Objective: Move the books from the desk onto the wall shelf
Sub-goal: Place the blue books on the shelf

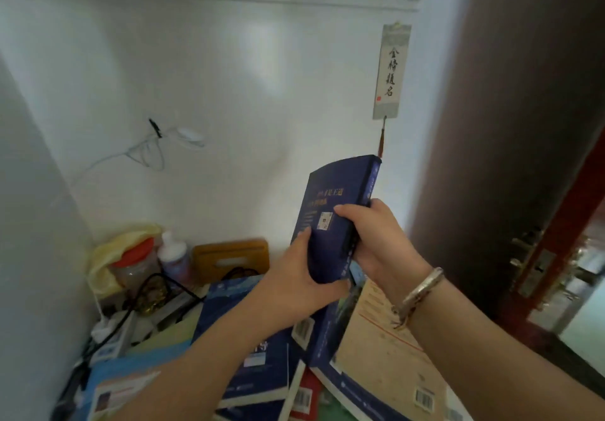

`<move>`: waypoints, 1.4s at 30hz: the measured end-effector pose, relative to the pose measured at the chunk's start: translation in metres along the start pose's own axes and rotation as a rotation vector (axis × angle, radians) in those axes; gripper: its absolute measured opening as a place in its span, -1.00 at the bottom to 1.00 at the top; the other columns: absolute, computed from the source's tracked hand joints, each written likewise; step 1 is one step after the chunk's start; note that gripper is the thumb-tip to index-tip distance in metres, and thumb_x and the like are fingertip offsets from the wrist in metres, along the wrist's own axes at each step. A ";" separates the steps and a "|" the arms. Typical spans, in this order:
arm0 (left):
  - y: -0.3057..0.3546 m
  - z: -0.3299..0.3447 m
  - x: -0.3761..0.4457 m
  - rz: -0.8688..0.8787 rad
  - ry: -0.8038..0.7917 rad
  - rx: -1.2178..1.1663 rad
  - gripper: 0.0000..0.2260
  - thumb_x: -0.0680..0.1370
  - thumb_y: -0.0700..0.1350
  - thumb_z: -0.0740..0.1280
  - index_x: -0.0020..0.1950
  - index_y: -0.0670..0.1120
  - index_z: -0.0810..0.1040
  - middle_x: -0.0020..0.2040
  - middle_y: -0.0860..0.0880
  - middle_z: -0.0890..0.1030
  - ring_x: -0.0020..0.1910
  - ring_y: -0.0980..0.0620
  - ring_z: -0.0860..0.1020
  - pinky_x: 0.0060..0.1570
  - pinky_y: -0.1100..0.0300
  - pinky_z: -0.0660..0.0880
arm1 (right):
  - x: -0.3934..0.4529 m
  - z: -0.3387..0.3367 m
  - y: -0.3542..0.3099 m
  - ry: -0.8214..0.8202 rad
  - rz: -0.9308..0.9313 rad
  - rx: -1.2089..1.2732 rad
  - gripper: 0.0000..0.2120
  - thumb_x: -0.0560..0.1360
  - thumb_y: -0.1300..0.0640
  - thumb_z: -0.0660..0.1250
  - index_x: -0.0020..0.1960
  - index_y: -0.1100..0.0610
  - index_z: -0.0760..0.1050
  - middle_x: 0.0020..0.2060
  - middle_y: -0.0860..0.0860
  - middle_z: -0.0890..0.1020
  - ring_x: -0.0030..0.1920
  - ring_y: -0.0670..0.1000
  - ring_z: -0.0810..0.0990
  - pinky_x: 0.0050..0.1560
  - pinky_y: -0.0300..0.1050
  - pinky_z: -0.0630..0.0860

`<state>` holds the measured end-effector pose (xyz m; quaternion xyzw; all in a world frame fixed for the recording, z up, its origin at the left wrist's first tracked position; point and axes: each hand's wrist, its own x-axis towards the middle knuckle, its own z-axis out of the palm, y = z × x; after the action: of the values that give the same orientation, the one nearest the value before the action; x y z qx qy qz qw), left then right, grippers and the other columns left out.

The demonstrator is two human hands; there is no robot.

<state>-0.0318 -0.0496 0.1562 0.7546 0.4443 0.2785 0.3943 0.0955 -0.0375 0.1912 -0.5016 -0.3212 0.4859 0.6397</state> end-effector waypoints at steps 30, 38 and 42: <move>0.200 -0.421 -0.018 0.736 1.538 -0.008 -0.72 0.61 -0.20 0.18 0.31 -0.18 0.25 0.06 -0.03 0.50 -0.07 0.00 0.57 -0.26 0.53 0.44 | -0.025 0.368 -0.238 -0.623 -1.119 -0.859 -0.54 0.65 0.05 0.01 0.54 0.06 0.11 0.43 0.10 0.38 0.36 0.12 0.39 0.22 -0.17 0.29; 0.162 -0.457 0.037 0.468 1.462 0.455 -0.41 0.64 -0.13 0.13 0.55 -0.06 -0.15 0.56 -0.09 0.01 0.40 0.06 0.28 0.35 0.27 0.30 | 0.023 0.405 -0.226 -0.601 -0.875 -1.204 -0.60 0.66 0.20 -0.08 0.43 0.31 0.25 0.39 0.19 0.37 0.33 0.23 0.41 0.27 -0.05 0.30; 0.154 -0.484 0.040 0.132 1.240 0.717 -0.35 0.64 0.06 0.05 0.54 -0.11 -0.29 0.57 -0.14 -0.21 0.54 -0.23 -0.05 0.50 -0.11 0.00 | 0.046 0.417 -0.233 -0.611 -0.902 -1.377 -0.60 0.65 0.13 -0.05 0.46 0.15 0.24 0.45 0.15 0.34 0.41 0.14 0.35 0.36 -0.09 0.23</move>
<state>-0.3172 0.1092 0.5473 0.5660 0.6042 0.5158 -0.2203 -0.1946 0.1377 0.5315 -0.4494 -0.8679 -0.0021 0.2118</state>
